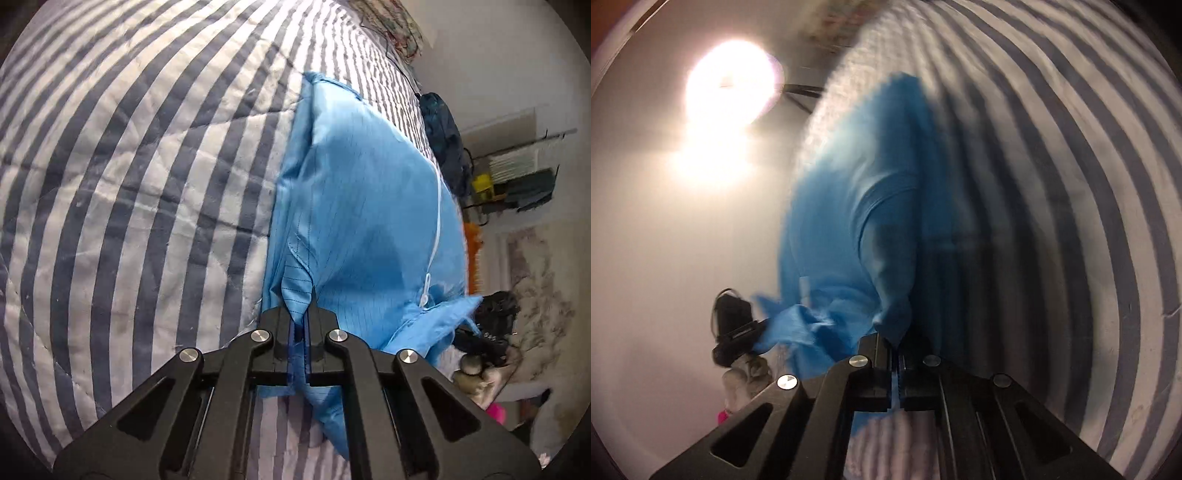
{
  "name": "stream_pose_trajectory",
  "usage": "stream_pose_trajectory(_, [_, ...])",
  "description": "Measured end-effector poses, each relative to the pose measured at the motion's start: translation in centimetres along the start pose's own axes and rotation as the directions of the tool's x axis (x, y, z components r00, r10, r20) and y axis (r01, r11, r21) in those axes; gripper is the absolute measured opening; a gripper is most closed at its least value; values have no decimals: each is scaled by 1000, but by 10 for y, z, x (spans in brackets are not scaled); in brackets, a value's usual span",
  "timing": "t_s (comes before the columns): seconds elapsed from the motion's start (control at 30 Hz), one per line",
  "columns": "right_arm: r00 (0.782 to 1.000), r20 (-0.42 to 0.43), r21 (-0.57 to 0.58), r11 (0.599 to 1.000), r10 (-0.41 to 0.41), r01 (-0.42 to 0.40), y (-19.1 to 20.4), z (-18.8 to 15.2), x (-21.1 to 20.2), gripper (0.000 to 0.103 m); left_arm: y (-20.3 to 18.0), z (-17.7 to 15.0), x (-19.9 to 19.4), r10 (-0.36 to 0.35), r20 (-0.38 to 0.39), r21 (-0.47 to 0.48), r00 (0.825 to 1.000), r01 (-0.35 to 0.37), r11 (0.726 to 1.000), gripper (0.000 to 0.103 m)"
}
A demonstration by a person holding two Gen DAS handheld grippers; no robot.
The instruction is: Fold large clothes
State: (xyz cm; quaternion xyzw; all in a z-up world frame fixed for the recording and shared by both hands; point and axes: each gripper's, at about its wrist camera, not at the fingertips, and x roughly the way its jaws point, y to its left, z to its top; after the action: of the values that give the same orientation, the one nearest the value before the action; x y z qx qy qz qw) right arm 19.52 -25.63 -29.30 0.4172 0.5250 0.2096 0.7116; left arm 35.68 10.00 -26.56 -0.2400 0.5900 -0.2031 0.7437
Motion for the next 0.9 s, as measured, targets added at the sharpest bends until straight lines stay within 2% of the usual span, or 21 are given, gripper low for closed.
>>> stream_pose_trajectory(0.1, [995, 16, -96, 990, -97, 98, 19, -2, -5, 5, -12, 1, -15, 20, 12, 31, 1000, -20, 999, 1])
stream_pose_trajectory(0.13, [989, 21, -143, 978, -148, 149, 31, -3, -11, 9, -18, 1, -24, 31, 26, 42, 999, -32, 999, 2])
stream_pose_trajectory(0.17, [982, 29, -176, 966, -189, 191, 41, -3, -18, 18, -22, 0, -32, 31, 46, 48, 998, -33, 998, 3])
stream_pose_trajectory(0.2, [977, 42, -194, 958, -209, 213, 47, -3, -25, 23, -26, 1, -42, 30, 68, 53, 997, -33, 998, 3])
stream_pose_trajectory(0.27, [967, 108, -256, 933, -232, 252, 69, -5, -49, 26, -41, 4, -60, 27, 140, 95, 990, -41, 995, 3])
stream_pose_trajectory(0.37, [938, 251, -363, 875, -240, 321, 105, -5, -68, 29, -60, 16, -58, 38, 190, 150, 981, -67, 986, 3])
stream_pose_trajectory(0.47, [928, 286, -441, 826, -241, 350, 130, 13, -48, 29, -84, 28, -48, 50, 150, 178, 988, -76, 981, 3])
stream_pose_trajectory(0.5, [920, 293, -467, 800, -262, 377, 137, 19, -38, 29, -86, 26, -52, 31, 141, 188, 989, -58, 980, 3])
stream_pose_trajectory(0.57, [901, 305, -514, 742, -310, 430, 151, 30, -15, 29, -89, 19, -51, 45, 108, 212, 993, -67, 975, 3])
stream_pose_trajectory(0.63, [907, 271, -533, 735, -321, 419, 147, 30, -6, 29, -78, 13, -44, 74, 79, 200, 994, -88, 976, 3])
stream_pose_trajectory(0.7, [907, 242, -528, 737, -346, 422, 141, 35, 5, 31, -58, 9, -39, 64, 48, 131, 997, -70, 989, 3])
stream_pose_trajectory(0.8, [896, 242, -483, 754, -373, 445, 134, 29, 2, 52, -32, 5, -48, 25, 55, 67, 998, -28, 997, 3])
stream_pose_trajectory(0.83, [886, 256, -445, 767, -385, 462, 128, 24, -6, 64, -29, 5, -55, 6, 69, 66, 998, -10, 998, 3])
stream_pose_trajectory(0.87, [878, 273, -414, 776, -393, 476, 121, 21, -13, 69, -28, 6, -65, -23, 95, 62, 995, 18, 998, 3])
stream_pose_trajectory(0.9, [875, 289, -374, 796, -388, 477, 114, 15, -23, 69, -25, 8, -73, -48, 119, 50, 992, 42, 998, 7])
